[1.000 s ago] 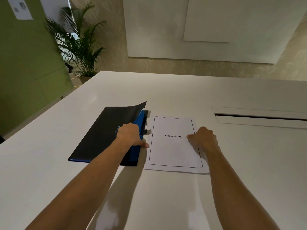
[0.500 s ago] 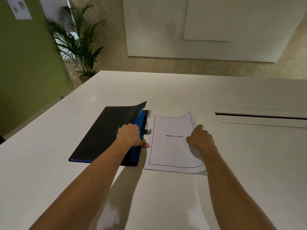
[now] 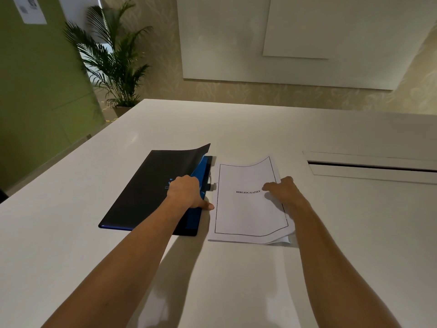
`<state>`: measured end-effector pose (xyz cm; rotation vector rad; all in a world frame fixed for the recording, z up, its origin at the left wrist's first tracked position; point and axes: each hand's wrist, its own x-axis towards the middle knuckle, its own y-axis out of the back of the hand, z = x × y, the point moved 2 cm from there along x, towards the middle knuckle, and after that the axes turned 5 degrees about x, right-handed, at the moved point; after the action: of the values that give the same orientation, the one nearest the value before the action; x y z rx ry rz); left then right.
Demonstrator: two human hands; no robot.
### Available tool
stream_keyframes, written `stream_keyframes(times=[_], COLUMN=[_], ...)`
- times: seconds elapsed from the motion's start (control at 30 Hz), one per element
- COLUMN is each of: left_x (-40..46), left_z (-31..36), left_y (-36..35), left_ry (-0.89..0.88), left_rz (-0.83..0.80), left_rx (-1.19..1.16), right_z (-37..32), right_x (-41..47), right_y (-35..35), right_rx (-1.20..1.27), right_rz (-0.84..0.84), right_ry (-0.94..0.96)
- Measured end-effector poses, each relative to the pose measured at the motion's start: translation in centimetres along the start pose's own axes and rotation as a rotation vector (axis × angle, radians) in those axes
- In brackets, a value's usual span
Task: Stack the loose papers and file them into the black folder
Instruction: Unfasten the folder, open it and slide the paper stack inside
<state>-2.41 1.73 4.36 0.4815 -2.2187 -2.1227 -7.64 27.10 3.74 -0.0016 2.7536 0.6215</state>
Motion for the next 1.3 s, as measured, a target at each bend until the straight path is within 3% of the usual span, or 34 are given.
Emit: stream_keyframes(times=[0.23,0.5,0.7,0.97,1.3], left_x=[-0.1,-0.6,-1.1,-1.9,-2.6], left_z=[0.0,0.0,-0.4,-0.3,2.9], left_y=[0.2,0.5,1.1,2.4,5.0], left_ry=[-0.001,-0.006,-0.031,-0.011,-0.073], left_rz=[-0.006,0.000,-0.075,0.004,0.042], left_rx=[-0.005,-0.053,-0.098,-0.150,-0.213], right_z=[0.6,1.3,0.4,-3.5,-4.7], right_x=[0.2,0.0,-0.3,-1.9,-4.3], right_y=[1.4,1.2,2.0,3.5,-1.3], right_rx=[0.309,-0.065,0.119,0.291,0.027], right_rz=[-0.090,-0.123,-0.113,0.018,-0.043], right_ry=[-0.036,0.016,0.124,0.296,0.329])
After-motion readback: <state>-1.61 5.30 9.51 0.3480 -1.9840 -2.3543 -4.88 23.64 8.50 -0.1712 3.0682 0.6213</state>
